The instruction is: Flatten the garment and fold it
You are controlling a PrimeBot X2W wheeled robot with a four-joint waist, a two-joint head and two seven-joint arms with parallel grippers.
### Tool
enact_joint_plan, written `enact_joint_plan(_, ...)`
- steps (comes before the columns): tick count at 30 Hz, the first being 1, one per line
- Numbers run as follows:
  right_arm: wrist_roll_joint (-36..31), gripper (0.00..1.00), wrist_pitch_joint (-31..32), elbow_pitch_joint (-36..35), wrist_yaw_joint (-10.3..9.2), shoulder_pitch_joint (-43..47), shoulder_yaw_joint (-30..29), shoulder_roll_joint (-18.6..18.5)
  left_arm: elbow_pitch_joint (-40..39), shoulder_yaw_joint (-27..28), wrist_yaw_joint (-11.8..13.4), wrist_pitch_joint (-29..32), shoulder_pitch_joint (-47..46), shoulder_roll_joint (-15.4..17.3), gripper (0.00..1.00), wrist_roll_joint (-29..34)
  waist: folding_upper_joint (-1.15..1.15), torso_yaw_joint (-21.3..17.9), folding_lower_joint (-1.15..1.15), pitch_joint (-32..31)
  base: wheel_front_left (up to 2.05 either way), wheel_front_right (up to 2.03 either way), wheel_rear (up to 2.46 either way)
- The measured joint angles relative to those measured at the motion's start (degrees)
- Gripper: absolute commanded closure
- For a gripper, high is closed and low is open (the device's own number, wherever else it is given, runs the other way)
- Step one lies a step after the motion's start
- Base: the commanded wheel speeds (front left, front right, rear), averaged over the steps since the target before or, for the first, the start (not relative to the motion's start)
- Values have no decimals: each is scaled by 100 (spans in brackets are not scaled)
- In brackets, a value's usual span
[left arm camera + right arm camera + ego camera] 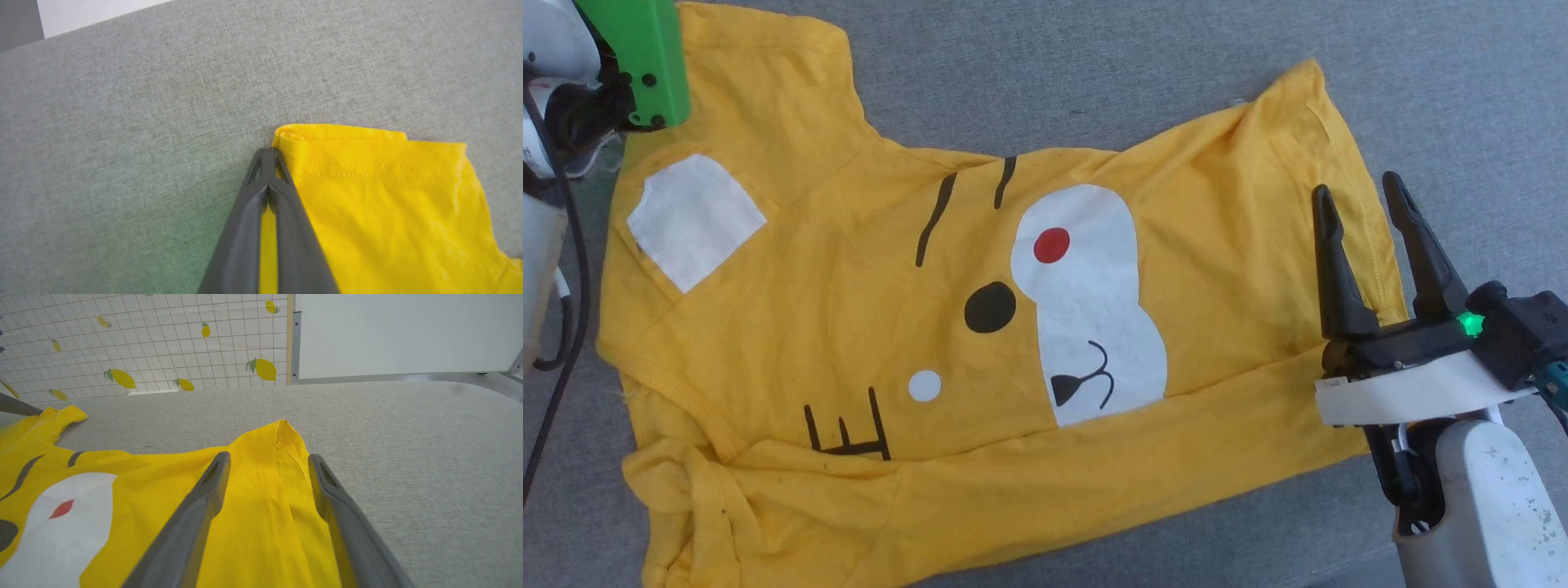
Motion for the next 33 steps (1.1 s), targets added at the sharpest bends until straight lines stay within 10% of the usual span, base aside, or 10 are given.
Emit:
enact_joint_plan(12, 0, 0, 30, 76, 0, -4, -49, 9, 49, 55, -82, -689, 70, -23, 100, 43, 0, 107, 0, -314, 0, 0, 0)
enact_joint_plan(14, 2, 0, 56, 70, 0, 5, -71, 9, 48, 89, -113, -743, 95, -99, 45, -30, 0, 129, 0, -381, 0, 0, 0)
enact_joint_plan(15, 7, 0, 62, 63, 0, 12, -79, 9, 46, 112, -126, -776, 109, -169, 0, -99, 0, 142, 0, -409, 0, 0, 0)
enact_joint_plan(29, 154, 0, 49, 9, 0, 26, 36, 54, 328, 7, -129, -542, 136, -119, 0, -190, 0, -40, -1, -102, 0, 0, 0)
enact_joint_plan(30, 154, 0, 43, 27, 0, 24, 43, 57, 336, 10, -108, -474, 119, -94, 9, -190, 0, -67, -1, -81, 0, 0, 0)
enact_joint_plan(31, 158, 0, 33, 45, 0, 24, 49, 62, 342, 0, -79, -401, 98, -65, 53, -189, 0, -93, -1, -65, 0, 0, 0)
enact_joint_plan(33, 160, 0, 15, 71, 0, 23, 63, 64, 344, -36, -32, -291, 79, 4, 100, -140, 0, -132, -1, -46, 0, 0, 0)
